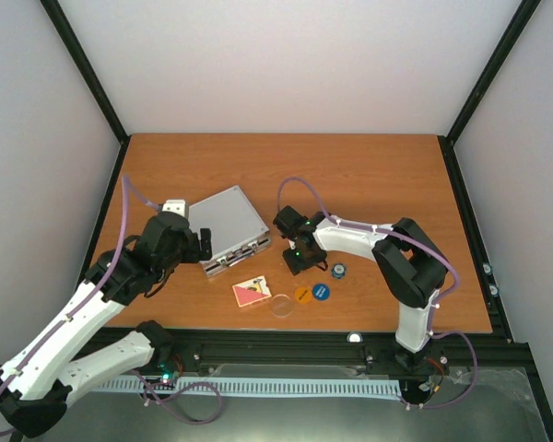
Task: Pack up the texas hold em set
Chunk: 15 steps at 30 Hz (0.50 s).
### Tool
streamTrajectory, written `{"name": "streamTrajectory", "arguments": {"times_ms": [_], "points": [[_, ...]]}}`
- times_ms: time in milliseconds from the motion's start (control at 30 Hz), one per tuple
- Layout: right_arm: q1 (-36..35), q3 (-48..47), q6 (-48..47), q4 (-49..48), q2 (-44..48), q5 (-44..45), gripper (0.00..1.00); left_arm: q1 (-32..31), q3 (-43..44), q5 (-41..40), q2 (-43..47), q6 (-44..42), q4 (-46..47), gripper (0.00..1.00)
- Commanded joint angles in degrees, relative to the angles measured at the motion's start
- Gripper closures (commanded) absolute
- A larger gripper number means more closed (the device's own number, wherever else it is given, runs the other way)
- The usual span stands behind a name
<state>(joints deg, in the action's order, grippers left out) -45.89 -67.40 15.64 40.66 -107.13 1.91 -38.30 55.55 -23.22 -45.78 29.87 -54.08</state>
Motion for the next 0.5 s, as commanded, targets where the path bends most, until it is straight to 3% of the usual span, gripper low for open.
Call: {"name": "streamTrajectory", "arguments": {"times_ms": [0, 100, 467], "points": [[0.3, 2.8, 0.1, -0.2, -3.5, 0.5, 0.49, 0.0, 1.2, -1.0, 0.6, 0.6, -1.1, 0.0], [0.3, 3.6, 0.2, -0.3, -3.7, 0.4, 0.53, 0.0, 1.1, -1.3, 0.6, 0.6, -1.1, 0.0], [0.4, 3.5, 0.3, -0.2, -4.2, 1.2, 0.88, 0.0, 0.6, -1.7, 0.7, 0.8, -1.2, 0.0]]}}
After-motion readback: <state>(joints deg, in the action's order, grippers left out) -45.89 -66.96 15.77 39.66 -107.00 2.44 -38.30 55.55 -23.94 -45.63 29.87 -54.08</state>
